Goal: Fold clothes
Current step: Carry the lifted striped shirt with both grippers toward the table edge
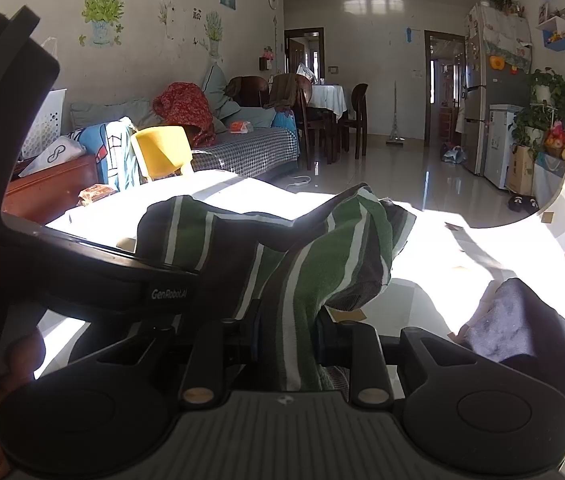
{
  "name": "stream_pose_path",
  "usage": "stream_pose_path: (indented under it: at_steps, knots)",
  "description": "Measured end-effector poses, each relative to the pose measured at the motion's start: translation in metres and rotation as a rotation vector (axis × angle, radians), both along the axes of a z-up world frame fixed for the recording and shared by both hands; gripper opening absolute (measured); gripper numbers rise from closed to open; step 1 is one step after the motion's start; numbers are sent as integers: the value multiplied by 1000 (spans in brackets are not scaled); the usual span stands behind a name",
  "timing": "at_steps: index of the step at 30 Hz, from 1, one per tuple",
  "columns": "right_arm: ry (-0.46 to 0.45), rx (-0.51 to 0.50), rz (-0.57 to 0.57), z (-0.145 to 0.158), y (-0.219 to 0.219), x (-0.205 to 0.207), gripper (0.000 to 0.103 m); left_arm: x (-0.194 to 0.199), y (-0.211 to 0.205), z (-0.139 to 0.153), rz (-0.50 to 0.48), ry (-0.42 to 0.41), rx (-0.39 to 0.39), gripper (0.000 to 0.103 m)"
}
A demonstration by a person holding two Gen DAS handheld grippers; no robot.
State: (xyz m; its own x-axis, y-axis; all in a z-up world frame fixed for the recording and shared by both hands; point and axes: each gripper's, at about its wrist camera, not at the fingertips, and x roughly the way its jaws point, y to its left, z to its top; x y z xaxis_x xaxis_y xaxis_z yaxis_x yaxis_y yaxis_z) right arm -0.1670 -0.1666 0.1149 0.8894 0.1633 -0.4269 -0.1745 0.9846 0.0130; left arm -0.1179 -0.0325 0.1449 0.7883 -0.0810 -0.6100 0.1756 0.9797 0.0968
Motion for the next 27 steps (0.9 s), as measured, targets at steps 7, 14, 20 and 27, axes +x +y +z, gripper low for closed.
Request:
stream_pose_path:
  at_steps: [7, 14, 20, 27]
  knots:
    - [-3, 6, -3, 0, -2, 0, 24, 0, -2, 0, 5, -3, 1, 21]
    - [-1, 6, -12, 1, -2, -1, 24, 2, -4, -2, 3, 1, 4, 21]
    - [7, 0, -24, 1, 0, 1, 24, 7, -5, -3, -1, 11, 6, 21]
    - [27, -4, -46, 2, 1, 6, 24, 15, -11, -8, -7, 30, 8, 21]
